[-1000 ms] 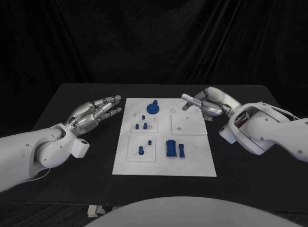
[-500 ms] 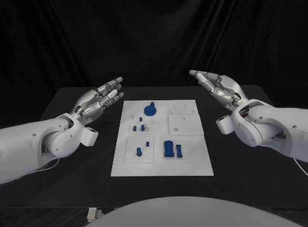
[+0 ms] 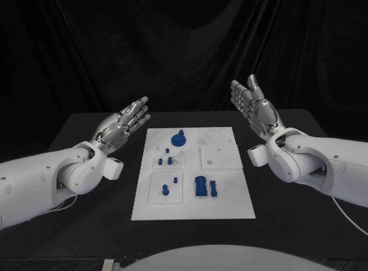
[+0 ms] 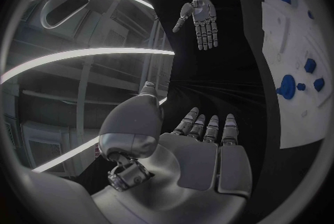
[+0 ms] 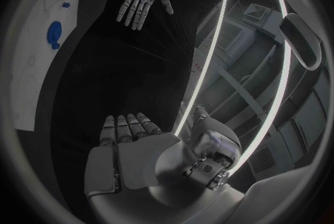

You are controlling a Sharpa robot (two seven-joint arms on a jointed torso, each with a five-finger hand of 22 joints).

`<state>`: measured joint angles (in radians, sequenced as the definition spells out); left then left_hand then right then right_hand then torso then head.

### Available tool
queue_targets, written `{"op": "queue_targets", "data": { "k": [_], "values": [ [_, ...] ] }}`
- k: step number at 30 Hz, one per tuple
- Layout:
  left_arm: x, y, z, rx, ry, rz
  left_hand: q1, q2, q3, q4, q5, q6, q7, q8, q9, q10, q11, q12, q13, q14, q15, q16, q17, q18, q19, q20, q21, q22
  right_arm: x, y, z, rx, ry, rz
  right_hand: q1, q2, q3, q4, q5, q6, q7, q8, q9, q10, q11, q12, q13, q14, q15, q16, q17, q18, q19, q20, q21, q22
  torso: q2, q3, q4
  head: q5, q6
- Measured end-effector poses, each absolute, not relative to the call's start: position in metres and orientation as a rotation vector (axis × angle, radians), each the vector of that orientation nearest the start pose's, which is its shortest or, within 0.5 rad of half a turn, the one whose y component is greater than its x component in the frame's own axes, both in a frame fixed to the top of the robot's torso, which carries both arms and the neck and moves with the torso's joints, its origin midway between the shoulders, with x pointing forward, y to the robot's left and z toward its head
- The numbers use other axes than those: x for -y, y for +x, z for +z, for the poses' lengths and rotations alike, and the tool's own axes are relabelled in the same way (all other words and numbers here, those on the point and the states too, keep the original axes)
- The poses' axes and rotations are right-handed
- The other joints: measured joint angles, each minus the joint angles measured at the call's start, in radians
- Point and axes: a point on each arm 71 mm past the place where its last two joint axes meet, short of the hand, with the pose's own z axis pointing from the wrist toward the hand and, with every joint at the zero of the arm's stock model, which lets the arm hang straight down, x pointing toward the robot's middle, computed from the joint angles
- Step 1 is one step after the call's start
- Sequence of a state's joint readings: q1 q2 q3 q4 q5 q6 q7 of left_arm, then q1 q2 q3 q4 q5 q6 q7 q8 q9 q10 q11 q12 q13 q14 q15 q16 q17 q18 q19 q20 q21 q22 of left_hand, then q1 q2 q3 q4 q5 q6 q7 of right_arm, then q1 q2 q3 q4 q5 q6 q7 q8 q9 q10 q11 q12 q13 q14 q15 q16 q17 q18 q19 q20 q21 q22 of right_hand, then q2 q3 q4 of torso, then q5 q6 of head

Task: Assemble the parts on the task board

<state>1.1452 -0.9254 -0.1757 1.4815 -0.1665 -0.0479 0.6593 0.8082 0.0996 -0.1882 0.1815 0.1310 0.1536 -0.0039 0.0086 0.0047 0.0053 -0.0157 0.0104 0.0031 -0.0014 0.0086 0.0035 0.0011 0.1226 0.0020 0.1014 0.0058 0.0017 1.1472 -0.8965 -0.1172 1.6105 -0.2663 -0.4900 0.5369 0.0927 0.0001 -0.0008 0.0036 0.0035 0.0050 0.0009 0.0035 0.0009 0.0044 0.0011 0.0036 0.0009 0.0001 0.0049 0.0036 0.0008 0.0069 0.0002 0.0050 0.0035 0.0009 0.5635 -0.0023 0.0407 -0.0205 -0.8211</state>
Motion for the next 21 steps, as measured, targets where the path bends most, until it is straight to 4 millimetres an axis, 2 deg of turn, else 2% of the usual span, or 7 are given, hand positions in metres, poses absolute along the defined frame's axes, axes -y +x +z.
{"op": "queue_targets", "data": {
  "k": [2,3,5,10,14,17,21],
  "values": [
    [-0.244,0.455,-0.232,-1.47,-0.863,-1.712,-0.044,-0.008,0.01,-0.01,-0.007,-0.008,0.001,0.0,-0.001,-0.001,0.001,0.0,0.0,0.0,0.0,0.0,0.0,0.0,-0.004,-0.005,0.0,0.0,0.205,0.454,-0.207,-1.362,0.843,1.419,-0.068,0.0,0.0,0.0,0.0,-0.001,-0.001,0.0,0.0,0.0,0.0,0.0,0.0,0.0,0.0,0.0,0.0,0.0,0.0,0.0,0.0,0.0,-0.001,0.0001,-0.0024,0.002,0.017],
    [-0.239,0.456,-0.231,-1.458,-0.87,-1.704,-0.088,-0.024,0.02,-0.02,-0.014,-0.016,0.002,0.0,-0.001,-0.004,0.004,-0.004,-0.001,0.0,0.0,0.0,0.0,0.0,-0.003,-0.022,0.0,0.0,0.2,0.455,-0.208,-1.345,0.877,1.417,-0.083,0.001,0.0,0.0,0.0,-0.001,-0.001,0.0,0.0,0.0,0.0,0.0,0.0,0.0,0.0,0.0,0.0,0.0,0.0,0.0,0.0,0.0,-0.003,0.0002,-0.0053,0.003,0.037],
    [-0.234,0.457,-0.229,-1.441,-0.882,-1.69,-0.135,-0.041,0.03,-0.03,-0.022,-0.024,0.002,0.0,-0.001,-0.004,0.004,-0.004,-0.001,0.0,0.0,0.0,0.0,-0.016,-0.003,-0.04,0.0,0.0,0.194,0.457,-0.21,-1.321,0.923,1.412,-0.084,0.001,0.0,0.0,0.0,-0.001,-0.001,0.0,0.0,0.0,0.0,0.0,0.0,0.0,0.0,0.0,0.0,0.0,0.0,0.0,0.0,0.0,-0.004,0.0003,-0.0084,0.005,0.06],
    [-0.213,0.46,-0.225,-1.38,-0.939,-1.621,-0.261,-0.074,0.059,-0.059,-0.055,-0.047,0.004,-0.004,-0.003,-0.007,0.007,-0.004,-0.002,0.0,0.0,0.0,0.0,-0.019,0.0,-0.071,0.0,0.0,0.185,0.46,-0.217,-1.263,1.067,1.356,-0.087,-0.001,0.0,0.0,0.0,-0.001,-0.001,0.0,0.0,0.0,0.0,0.0,0.0,0.0,0.0,0.0,0.0,0.0,0.0,0.0,0.0,0.0,-0.01,0.0012,-0.0206,0.013,0.134],
    [-0.201,0.462,-0.222,-1.329,-0.998,-1.548,-0.343,-0.086,0.078,-0.078,-0.09,-0.067,0.003,-0.004,-0.003,-0.007,0.007,-0.004,-0.002,0.0,0.0,0.0,0.0,-0.063,0.0,-0.082,0.0,0.0,0.186,0.461,-0.22,-1.241,1.132,1.311,-0.086,-0.001,0.0,0.0,0.0,-0.001,-0.001,0.0,0.0,0.0,0.0,0.0,0.0,0.0,0.0,0.0,0.0,0.0,0.0,0.0,0.0,0.0,-0.014,0.0016,-0.0295,0.017,0.182],
    [-0.194,0.462,-0.221,-1.299,-1.046,-1.487,-0.401,-0.091,0.097,-0.1,-0.107,-0.101,0.004,-0.004,-0.003,-0.007,0.007,-0.004,-0.002,0.0,0.0,0.0,0.0,-0.08,-0.003,-0.086,0.0,0.0,0.188,0.462,-0.221,-1.232,1.156,1.289,-0.086,-0.001,0.0,0.0,0.0,-0.001,-0.001,0.0,0.0,0.0,0.0,0.0,0.0,0.0,0.0,0.0,0.0,0.0,0.0,0.0,0.0,0.0,-0.016,0.002,-0.0342,0.019,0.204],
    [-0.189,0.462,-0.221,-1.267,-1.102,-1.407,-0.462,-0.095,0.134,-0.14,-0.117,-0.122,0.004,-0.004,-0.003,-0.007,0.007,-0.004,-0.002,0.0,0.0,0.0,0.001,-0.087,-0.003,-0.092,0.0,0.0,0.19,0.462,-0.222,-1.225,1.175,1.271,-0.086,-0.001,0.0,0.0,0.0,-0.001,-0.001,0.0,0.0,0.0,0.0,0.0,0.0,0.0,0.0,0.0,0.0,0.0,0.0,0.0,0.0,0.0,-0.018,0.0021,-0.0381,0.021,0.218]
  ]
}}
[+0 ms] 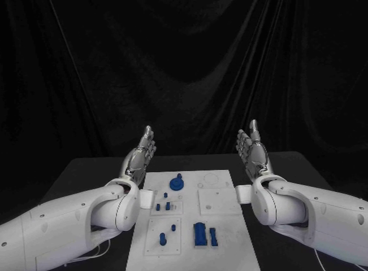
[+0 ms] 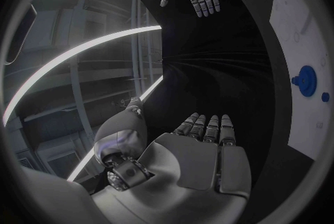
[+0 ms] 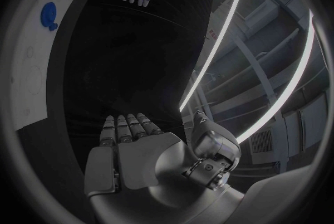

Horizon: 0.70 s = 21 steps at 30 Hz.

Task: Assemble the parts on the task board

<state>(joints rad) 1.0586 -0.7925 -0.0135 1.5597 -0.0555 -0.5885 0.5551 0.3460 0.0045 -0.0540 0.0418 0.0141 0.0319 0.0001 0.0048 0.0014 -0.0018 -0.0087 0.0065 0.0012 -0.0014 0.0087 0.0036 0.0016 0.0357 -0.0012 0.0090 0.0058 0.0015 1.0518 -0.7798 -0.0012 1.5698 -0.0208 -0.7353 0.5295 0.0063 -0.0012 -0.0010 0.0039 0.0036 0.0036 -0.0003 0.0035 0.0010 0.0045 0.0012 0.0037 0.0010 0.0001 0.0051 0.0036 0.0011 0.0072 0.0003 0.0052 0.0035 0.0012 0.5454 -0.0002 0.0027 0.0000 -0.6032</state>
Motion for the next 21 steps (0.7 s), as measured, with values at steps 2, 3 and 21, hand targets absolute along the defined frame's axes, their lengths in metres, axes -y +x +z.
{"op": "queue_targets", "data": {
  "k": [2,3,21],
  "values": [
    [-0.1883,0.4622,-0.221,-1.256,-1.124,-1.374,-0.03,-0.001,0.015,-0.015,-0.002,-0.011,0.0,0.0,0.0,0.0,0.0,0.0,0.0,0.0,0.0,0.0,0.0,-0.015,0.0,0.0,0.0,0.0,0.1902,0.4619,-0.2223,-1.223,1.18,1.266,0.0,0.0,0.0,0.0,0.0,0.0,0.0,0.0,0.0,0.0,0.0,0.0,0.0,0.0,0.0,0.0,0.0,0.0,0.0,0.0,0.0,0.0,0.0,0.0001,-0.0011,0.0,0.002],
    [-0.1881,0.4621,-0.2214,-1.251,-1.137,-1.353,-0.043,-0.002,0.02,-0.02,-0.002,-0.011,0.0,0.0,0.0,0.0,0.0,0.0,0.0,0.0,0.0,0.0,0.0,-0.015,0.0,0.0,0.0,0.0,0.1904,0.4619,-0.2224,-1.222,1.184,1.263,0.0,0.0,0.0,0.0,0.0,0.0,0.0,0.0,0.0,0.0,0.0,0.0,0.0,0.0,0.0,0.0,0.0,0.0,0.0,0.0,0.0,0.0,-0.001,0.0001,-0.0013,0.0,0.002],
    [-0.1929,0.4622,-0.2248,-1.23,-1.205,-1.239,-0.252,-0.004,0.049,-0.043,-0.011,-0.025,0.0,0.0,0.0,0.004,0.003,0.0,0.0,0.0,0.0,0.0,-0.001,-0.03,0.0,0.0,0.0,-0.001,0.1916,0.462,-0.2232,-1.217,1.201,1.246,0.0,0.0,0.0,0.0,0.0,0.0,0.0,0.0,0.001,0.0,0.0,0.0,0.0,0.0,0.0,0.0,0.0,0.0,0.0,0.0,0.0,0.0,-0.001,0.0002,-0.0026,0.0,0.003]
  ]
}}
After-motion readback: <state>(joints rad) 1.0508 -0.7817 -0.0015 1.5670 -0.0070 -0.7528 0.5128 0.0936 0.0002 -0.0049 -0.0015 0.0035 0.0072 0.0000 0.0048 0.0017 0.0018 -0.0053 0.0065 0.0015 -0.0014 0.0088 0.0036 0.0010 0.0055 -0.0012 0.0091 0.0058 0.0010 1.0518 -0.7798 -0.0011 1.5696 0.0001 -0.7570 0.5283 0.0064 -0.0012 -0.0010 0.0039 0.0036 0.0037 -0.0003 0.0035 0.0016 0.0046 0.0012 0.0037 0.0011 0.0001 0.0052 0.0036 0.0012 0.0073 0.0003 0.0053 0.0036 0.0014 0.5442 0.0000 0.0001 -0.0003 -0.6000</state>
